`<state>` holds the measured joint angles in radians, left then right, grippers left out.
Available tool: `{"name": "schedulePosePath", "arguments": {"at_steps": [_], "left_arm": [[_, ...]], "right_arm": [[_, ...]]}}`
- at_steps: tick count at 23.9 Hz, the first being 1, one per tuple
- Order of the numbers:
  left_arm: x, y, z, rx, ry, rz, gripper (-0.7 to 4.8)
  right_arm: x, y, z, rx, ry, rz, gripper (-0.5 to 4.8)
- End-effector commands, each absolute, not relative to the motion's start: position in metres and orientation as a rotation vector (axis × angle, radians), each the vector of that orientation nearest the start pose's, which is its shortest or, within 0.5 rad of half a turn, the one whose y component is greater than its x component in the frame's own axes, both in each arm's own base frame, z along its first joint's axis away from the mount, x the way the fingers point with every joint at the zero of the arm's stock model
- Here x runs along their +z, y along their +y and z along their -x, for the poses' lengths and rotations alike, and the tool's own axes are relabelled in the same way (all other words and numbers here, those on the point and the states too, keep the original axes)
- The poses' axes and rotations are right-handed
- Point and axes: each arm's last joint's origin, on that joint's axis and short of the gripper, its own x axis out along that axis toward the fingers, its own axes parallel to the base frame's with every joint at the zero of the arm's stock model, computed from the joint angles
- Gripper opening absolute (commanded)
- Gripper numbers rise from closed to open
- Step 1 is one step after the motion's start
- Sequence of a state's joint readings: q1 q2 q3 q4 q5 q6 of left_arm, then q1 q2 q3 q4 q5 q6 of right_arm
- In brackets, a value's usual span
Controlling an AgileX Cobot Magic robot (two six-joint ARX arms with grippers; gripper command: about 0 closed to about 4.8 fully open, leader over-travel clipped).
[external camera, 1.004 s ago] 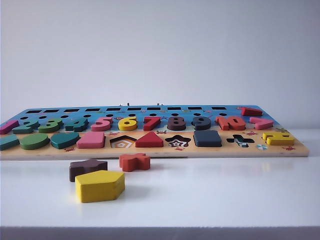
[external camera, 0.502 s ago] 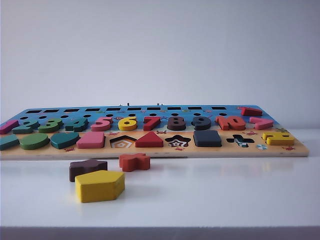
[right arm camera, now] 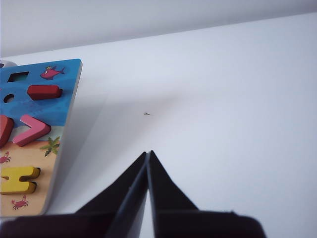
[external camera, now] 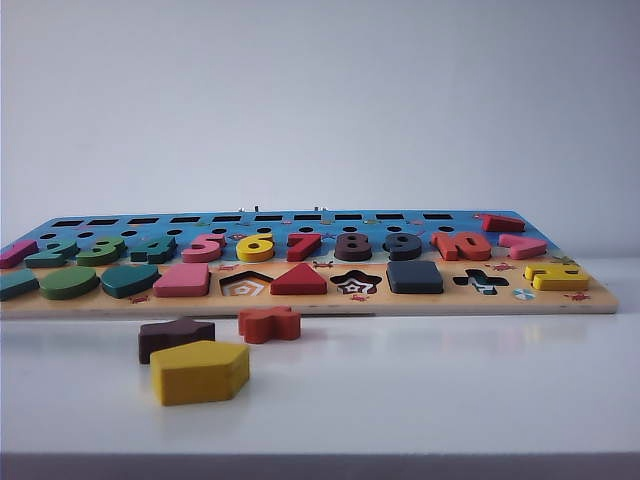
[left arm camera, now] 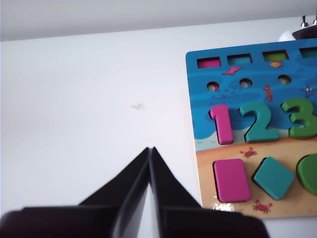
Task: Insert the cube into the slot.
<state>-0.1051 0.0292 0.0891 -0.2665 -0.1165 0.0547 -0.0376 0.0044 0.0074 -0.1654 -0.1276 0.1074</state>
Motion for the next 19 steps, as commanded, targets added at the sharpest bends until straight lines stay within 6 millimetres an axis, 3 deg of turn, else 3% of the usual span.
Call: {"name": "schedulePosePath", "arguments": {"at_steps": [1,9,19], "left_arm": [[0.159,-0.006,-0.092,0.025,0.195,-0.076,0.17],[0.147,-0.006,-0.095,0.03,0.2,-0.084,0.17],[0.147,-0.006,-0.095,0.029,0.197,-0.083,0.17]], "right_arm": [[0.149,0.0,-0.096,0.08,0.162,-0.116,-0.08],[0.149,0.0,-0.096,0.082,0.163,-0.117,-0.08],[0.149,0.0,-0.096,0.082,0.163,-0.117,-0.08]]}}
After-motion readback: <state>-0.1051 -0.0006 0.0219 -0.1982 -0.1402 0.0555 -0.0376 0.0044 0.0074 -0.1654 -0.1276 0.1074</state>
